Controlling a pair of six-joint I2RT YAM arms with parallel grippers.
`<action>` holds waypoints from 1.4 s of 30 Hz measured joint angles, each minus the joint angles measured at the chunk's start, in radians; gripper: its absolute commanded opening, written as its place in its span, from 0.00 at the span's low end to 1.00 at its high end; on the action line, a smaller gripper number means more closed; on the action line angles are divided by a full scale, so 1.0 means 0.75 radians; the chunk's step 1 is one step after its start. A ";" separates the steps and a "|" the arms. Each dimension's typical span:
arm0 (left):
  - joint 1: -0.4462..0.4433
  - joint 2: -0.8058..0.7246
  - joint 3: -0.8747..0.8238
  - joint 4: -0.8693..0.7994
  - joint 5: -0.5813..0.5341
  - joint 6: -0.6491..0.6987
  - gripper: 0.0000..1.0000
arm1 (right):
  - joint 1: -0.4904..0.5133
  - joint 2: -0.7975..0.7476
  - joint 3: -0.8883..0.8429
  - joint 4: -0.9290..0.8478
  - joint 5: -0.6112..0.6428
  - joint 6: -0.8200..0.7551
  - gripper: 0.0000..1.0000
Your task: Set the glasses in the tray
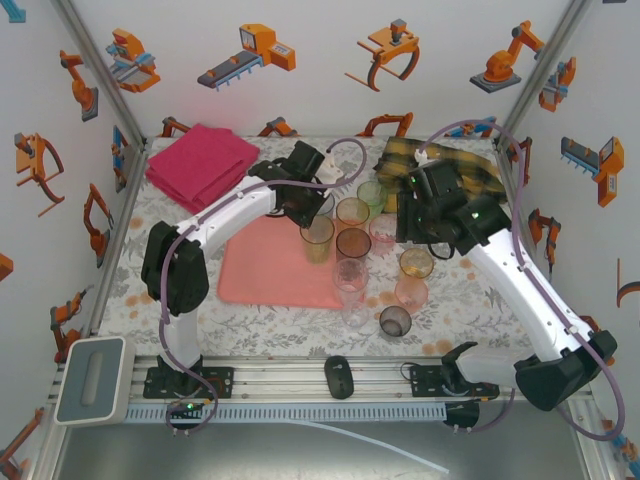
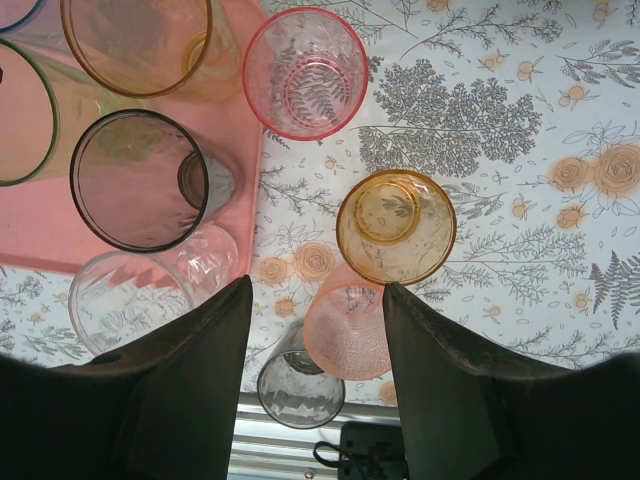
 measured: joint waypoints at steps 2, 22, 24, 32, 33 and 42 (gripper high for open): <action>0.000 0.008 0.000 -0.001 -0.001 -0.001 0.12 | -0.001 0.000 -0.001 0.001 -0.001 0.000 0.53; 0.000 0.025 0.014 -0.019 0.009 -0.012 0.27 | -0.006 0.000 -0.021 0.019 -0.010 0.000 0.53; 0.000 0.025 0.016 -0.026 0.012 -0.012 0.27 | -0.006 0.000 -0.021 0.019 -0.013 0.000 0.53; 0.000 0.025 0.042 -0.050 0.031 -0.011 0.30 | -0.011 0.000 -0.021 0.019 -0.026 0.000 0.53; 0.000 0.025 0.047 -0.055 0.033 -0.011 0.31 | -0.011 0.000 -0.021 0.019 -0.026 0.000 0.53; 0.000 0.025 0.150 -0.152 0.040 0.000 0.35 | -0.018 0.000 -0.020 0.019 -0.030 0.000 0.54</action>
